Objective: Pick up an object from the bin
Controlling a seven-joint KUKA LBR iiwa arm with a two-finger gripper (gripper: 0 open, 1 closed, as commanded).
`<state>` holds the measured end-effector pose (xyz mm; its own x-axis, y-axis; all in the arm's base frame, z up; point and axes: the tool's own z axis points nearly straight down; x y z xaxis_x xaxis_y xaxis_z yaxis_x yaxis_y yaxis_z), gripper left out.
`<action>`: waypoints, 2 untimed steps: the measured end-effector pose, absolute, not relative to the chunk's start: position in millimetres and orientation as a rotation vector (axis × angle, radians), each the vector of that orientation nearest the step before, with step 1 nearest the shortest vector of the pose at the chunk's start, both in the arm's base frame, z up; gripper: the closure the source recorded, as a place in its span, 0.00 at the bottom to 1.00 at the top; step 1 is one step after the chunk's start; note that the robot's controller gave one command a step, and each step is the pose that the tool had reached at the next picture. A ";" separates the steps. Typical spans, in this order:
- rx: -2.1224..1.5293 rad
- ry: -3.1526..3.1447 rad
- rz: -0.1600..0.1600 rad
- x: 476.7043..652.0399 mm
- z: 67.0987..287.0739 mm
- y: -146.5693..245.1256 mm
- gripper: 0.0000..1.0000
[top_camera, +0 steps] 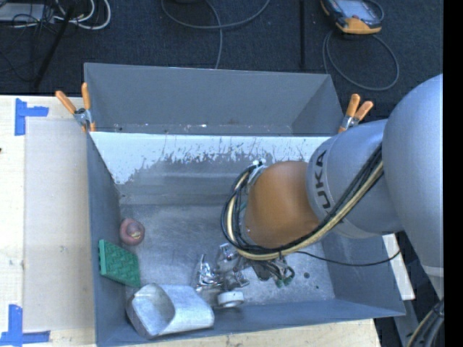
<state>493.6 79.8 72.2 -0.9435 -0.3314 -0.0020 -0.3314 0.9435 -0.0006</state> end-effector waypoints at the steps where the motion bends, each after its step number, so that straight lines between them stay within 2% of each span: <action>1: -0.852 3.017 0.005 497.7 72.3 75.9 1.00; 2: -0.905 3.000 -0.002 491.7 234.7 61.5 1.00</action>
Offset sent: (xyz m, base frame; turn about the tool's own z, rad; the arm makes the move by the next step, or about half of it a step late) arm 0.0024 -0.0071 -0.0022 -0.2107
